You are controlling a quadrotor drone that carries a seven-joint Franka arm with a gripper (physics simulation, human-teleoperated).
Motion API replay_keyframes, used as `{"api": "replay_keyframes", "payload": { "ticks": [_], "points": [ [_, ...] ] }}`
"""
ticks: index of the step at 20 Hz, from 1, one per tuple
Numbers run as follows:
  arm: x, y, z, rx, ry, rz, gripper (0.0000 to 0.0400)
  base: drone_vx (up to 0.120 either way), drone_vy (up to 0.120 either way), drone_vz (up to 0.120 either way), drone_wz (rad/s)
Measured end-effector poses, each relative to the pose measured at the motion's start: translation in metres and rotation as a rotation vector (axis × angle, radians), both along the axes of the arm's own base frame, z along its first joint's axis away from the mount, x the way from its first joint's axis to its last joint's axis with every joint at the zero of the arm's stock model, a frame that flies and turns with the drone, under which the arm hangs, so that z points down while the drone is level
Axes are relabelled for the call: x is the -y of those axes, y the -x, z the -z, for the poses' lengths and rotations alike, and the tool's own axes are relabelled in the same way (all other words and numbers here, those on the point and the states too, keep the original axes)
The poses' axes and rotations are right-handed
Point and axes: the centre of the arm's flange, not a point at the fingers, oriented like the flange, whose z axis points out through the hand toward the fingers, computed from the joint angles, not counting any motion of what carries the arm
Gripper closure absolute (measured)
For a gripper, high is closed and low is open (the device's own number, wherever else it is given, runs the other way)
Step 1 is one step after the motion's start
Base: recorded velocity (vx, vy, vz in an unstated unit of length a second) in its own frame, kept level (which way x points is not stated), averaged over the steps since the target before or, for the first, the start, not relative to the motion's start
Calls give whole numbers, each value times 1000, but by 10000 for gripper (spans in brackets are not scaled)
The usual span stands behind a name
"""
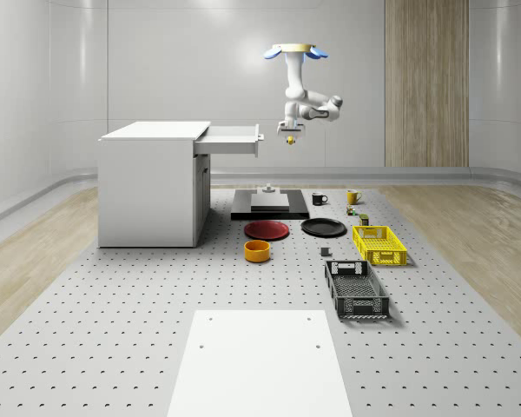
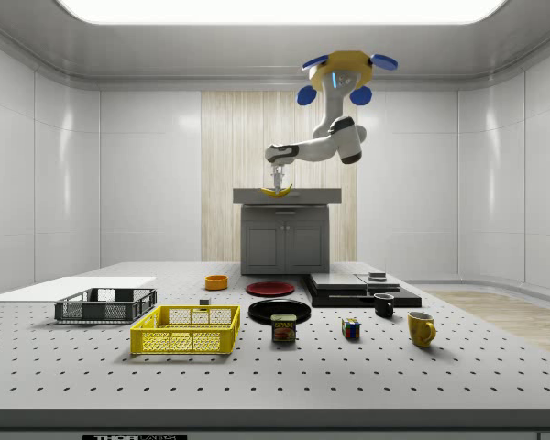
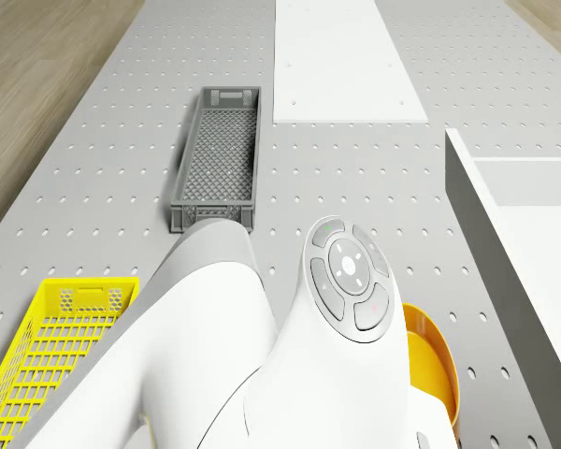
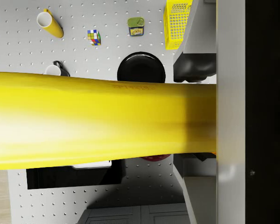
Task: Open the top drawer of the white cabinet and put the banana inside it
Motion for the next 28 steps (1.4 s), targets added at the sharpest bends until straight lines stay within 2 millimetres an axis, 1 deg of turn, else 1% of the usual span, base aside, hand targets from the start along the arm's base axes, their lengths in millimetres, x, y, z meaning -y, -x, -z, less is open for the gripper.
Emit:
{"api": "replay_keyframes", "payload": {
  "ticks": [15, 17, 28],
  "points": [
    [0, 0, 0, 0, 0, 0, 200, -120, 0, 120, 0],
    [0, 0, 0, 0, 0, 0, 200, -120, -120, 100, 0],
    [0, 0, 0, 0, 0, 0, 200, 0, -120, 0, 0]
  ]
}}
